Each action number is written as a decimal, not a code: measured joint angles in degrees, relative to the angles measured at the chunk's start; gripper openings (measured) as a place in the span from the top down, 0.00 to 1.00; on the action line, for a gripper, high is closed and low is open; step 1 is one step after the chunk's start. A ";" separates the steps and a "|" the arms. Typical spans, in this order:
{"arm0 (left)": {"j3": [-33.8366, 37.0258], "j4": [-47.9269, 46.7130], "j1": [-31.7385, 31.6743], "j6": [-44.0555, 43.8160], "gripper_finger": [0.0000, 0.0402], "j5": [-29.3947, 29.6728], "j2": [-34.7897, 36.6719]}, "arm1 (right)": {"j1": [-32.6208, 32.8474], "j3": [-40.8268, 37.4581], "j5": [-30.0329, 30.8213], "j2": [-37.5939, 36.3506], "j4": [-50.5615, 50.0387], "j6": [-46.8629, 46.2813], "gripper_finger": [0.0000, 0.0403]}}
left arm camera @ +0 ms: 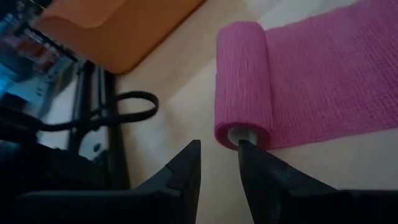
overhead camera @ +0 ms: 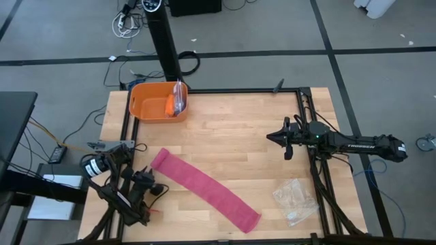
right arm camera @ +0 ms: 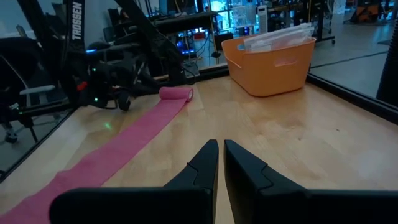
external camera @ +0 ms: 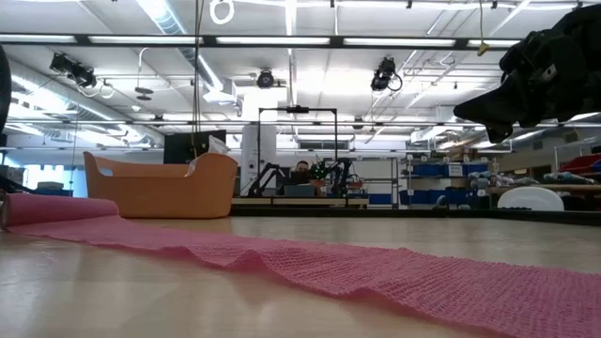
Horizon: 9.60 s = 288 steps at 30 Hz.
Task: Roll bandage
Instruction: Roll the pink bandage
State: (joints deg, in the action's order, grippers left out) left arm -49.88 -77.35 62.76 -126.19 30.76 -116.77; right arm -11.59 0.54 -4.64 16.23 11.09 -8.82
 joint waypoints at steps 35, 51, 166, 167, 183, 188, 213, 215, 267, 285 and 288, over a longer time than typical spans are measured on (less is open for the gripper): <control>5.91 6.71 -1.05 1.21 0.71 12.63 0.20 | 0.02 0.00 -2.62 -0.02 3.87 -5.17 0.93; 5.41 5.73 -1.63 4.65 0.96 15.22 1.59 | 0.11 0.02 -2.69 -0.02 7.31 -6.73 0.93; -15.85 28.81 -33.13 86.83 0.96 59.37 14.23 | -1.79 54.86 -26.13 72.48 4.48 1.43 0.68; -15.85 28.91 -32.98 88.35 0.96 59.36 14.23 | -1.92 54.84 -26.07 72.10 4.62 1.90 0.68; -17.73 34.16 -32.26 109.19 0.96 59.32 14.23 | 3.80 54.86 -8.75 61.57 -11.46 25.75 0.58; -17.73 36.48 -32.07 109.11 0.96 59.26 14.23 | 3.13 54.86 -14.26 64.09 -12.28 17.05 0.54; -17.74 39.51 -32.22 109.02 0.96 59.43 14.25 | -2.86 49.68 -35.70 72.72 16.06 -2.22 0.51; -17.76 39.51 -32.74 108.27 0.96 59.43 14.25 | -2.33 49.68 -35.19 72.72 16.19 -2.18 0.52; -16.27 17.69 -29.70 63.45 0.92 50.25 15.04 | -0.50 49.75 -18.29 59.91 0.81 12.15 0.97; -4.73 98.38 -37.83 131.37 0.99 -4.52 16.54 | -0.50 49.75 -18.49 59.93 0.71 13.82 0.97; -1.40 101.69 -38.50 133.10 0.99 -4.98 20.77 | -0.50 49.70 -18.49 59.95 0.57 14.05 0.97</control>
State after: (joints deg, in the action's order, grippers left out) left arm -51.28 24.34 24.26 6.91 25.79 -96.00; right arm -12.10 50.24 -23.14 76.18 11.66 5.23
